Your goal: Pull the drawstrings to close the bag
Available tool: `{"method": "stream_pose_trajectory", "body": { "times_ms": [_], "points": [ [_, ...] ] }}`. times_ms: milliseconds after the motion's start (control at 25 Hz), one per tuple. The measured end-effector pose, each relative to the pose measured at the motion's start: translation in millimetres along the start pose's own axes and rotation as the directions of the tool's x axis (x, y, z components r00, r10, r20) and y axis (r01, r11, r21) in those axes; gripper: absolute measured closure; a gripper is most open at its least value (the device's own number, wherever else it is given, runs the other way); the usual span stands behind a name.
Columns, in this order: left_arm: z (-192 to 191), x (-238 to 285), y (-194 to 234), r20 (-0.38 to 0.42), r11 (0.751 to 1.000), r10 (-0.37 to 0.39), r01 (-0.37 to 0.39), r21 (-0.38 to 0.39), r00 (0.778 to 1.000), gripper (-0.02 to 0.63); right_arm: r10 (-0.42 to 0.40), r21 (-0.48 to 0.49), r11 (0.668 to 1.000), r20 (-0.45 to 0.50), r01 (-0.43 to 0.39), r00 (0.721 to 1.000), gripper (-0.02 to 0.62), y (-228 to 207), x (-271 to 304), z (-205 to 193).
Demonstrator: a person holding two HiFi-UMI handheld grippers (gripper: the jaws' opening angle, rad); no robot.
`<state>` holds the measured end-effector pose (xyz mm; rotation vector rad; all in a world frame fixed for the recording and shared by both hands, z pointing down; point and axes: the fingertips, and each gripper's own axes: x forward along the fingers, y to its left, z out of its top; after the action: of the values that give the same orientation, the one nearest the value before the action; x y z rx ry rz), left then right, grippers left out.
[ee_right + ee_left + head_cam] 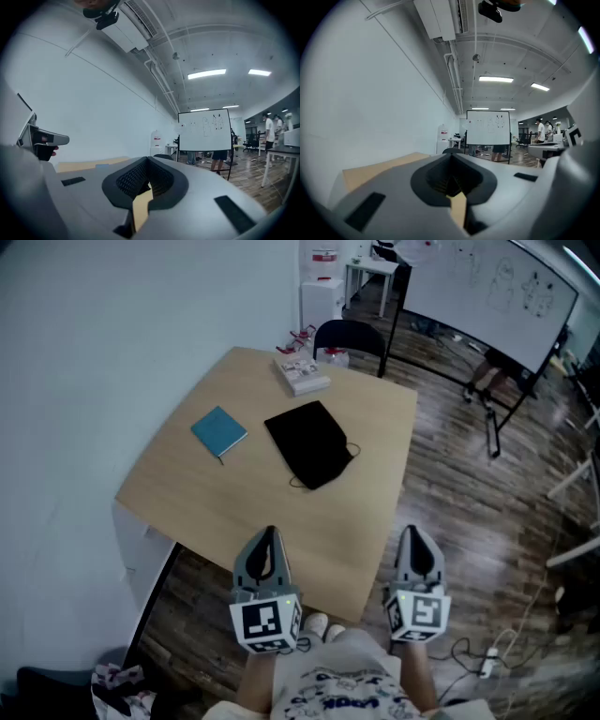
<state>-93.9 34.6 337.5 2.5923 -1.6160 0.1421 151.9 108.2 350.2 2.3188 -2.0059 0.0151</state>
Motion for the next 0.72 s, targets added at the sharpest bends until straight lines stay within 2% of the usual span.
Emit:
{"method": "stream_pose_trajectory", "body": {
  "times_ms": [720],
  "points": [
    [-12.3,19.2,8.0,-0.025,1.0,-0.008,0.008,-0.022,1.0,0.611,-0.034,0.017,0.999,-0.006,0.034,0.999,0.595,-1.2,16.7,-7.2]
  ]
}}
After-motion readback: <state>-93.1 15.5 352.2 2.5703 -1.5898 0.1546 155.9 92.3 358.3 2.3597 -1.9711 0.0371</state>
